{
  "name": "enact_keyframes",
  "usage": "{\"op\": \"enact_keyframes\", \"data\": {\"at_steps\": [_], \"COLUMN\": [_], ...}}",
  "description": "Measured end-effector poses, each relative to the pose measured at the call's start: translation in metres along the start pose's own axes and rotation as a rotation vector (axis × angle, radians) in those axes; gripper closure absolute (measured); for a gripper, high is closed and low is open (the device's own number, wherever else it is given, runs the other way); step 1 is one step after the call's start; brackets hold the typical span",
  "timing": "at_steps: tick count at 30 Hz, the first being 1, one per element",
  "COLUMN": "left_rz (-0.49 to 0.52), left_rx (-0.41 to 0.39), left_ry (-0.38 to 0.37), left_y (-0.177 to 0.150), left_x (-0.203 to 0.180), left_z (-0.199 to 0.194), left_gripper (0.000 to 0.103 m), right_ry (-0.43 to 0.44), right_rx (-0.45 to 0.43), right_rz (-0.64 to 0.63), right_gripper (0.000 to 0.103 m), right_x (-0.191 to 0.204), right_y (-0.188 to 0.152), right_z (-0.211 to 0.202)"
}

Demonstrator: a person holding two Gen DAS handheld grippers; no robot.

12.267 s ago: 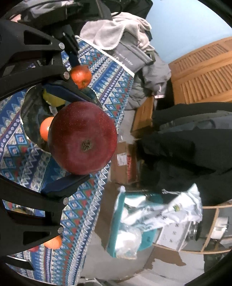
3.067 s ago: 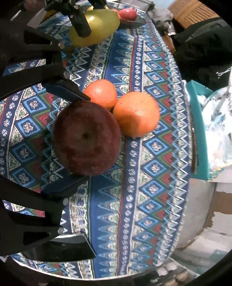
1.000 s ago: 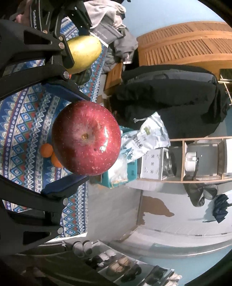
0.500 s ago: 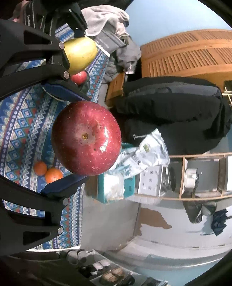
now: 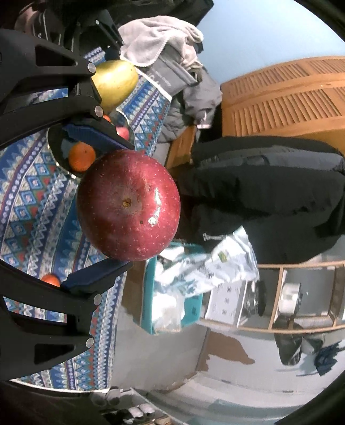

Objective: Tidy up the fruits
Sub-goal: 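Carry the pear with the left tool over the green plate while the right tool carries the apple, then lower the pear into the plate and open the left tool while the right tool releases the apple there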

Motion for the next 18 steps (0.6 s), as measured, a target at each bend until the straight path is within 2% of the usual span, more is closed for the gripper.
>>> {"op": "enact_keyframes", "data": {"at_steps": [5, 18], "left_rz": [-0.042, -0.16], "left_rx": [0.027, 0.196], "left_ry": [0.034, 0.055], "left_y": [-0.006, -0.035], "left_x": [0.026, 0.073], "left_z": [0.011, 0.075], "left_gripper": [0.032, 0.033], "right_ry": [0.027, 0.105], "right_rx": [0.03, 0.142], "right_rz": [-0.007, -0.019], "right_gripper": [0.026, 0.026], "right_x": [0.016, 0.046], "right_y": [0.005, -0.004], "right_z": [0.02, 0.09]}}
Point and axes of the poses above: each gripper's, at about its wrist camera, not at the fingertips, and z roughly the way its jaws point, x to its left, y to its top, the point moved 1 cm from there along z, roughly the way its jaws point, and after that the axes turned 1 degree about x, right-handed, at the moved point
